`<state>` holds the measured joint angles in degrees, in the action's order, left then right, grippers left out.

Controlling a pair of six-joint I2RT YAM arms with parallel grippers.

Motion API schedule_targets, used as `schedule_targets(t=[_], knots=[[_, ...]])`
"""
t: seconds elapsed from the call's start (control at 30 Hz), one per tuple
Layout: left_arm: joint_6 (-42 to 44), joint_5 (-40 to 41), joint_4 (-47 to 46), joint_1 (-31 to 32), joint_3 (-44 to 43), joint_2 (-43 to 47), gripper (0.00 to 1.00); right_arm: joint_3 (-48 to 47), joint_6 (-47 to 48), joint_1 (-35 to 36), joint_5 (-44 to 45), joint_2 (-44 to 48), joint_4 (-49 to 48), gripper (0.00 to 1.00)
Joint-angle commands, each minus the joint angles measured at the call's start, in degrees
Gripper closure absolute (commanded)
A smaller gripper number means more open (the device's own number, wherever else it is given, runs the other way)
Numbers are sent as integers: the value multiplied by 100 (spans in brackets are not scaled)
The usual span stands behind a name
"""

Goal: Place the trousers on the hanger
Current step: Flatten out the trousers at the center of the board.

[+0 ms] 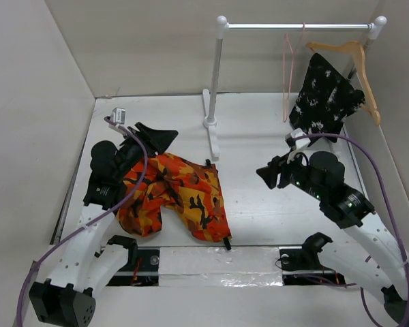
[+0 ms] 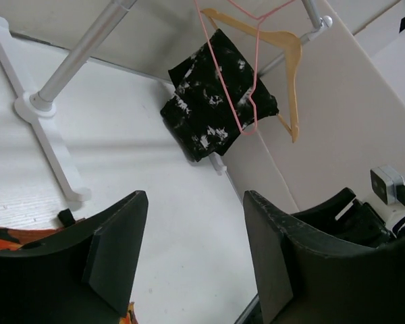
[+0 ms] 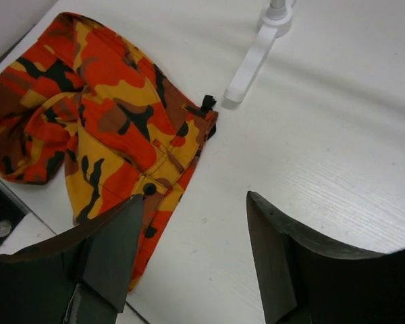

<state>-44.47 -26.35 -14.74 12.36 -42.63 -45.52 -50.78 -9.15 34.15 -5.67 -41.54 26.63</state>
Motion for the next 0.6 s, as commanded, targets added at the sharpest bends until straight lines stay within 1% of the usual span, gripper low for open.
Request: schedule_targets(t=[0.0,0.03,0.07,0.1,0.13,0.17,0.23,0.27,0.3,0.33,0.37,0.4,0.43,0.47,0.5,0.53,0.57], knots=[[-237,-178,-950,-23,35,-71,45,261,-95,100,-58,93,-438,46],[-238,-143,-1021,-23,53,-80,47,323,-140,100,4,76,-492,72],[-264,-99,-1126,-23,97,-132,55,376,-175,153,39,41,-553,82],[-316,-116,-1449,-23,115,-272,64,463,-219,153,118,-46,-667,95],[-308,-134,-1531,-23,115,-273,64,482,-236,153,145,-126,-720,99],[-299,-151,-1549,-23,-7,-508,76,499,-254,153,180,-205,-764,100],[-456,-274,-1872,81,-35,-826,84,543,-307,153,259,-520,-992,100],[-370,-231,-2022,282,-174,-1140,90,561,-324,153,286,-635,-1054,100],[-143,422,-1676,1015,-375,-1309,92,570,-333,153,303,-758,-1133,100],[137,872,-1411,1493,-621,-1511,94,587,-342,153,356,-881,-1343,100],[688,1443,-1087,1932,-876,-1887,94,605,-360,153,400,-1135,-1414,100],[868,2492,-518,2320,-1357,-2021,94,579,-351,153,409,-1259,-1467,100],[974,2947,-373,2828,-1501,-2127,94,552,-386,101,513,-1373,-1485,100],[1045,3282,-267,2972,-1529,-2119,94,543,-421,100,541,-1601,-1512,100],[1045,3799,-118,3035,-1442,-2041,94,561,-456,100,532,-1707,-1564,98],[976,4004,-47,3035,-1276,-1892,94,578,-456,48,445,-1804,-1739,93],[862,4276,49,3035,-1083,-1490,91,613,-474,48,392,-1909,-1854,89]])
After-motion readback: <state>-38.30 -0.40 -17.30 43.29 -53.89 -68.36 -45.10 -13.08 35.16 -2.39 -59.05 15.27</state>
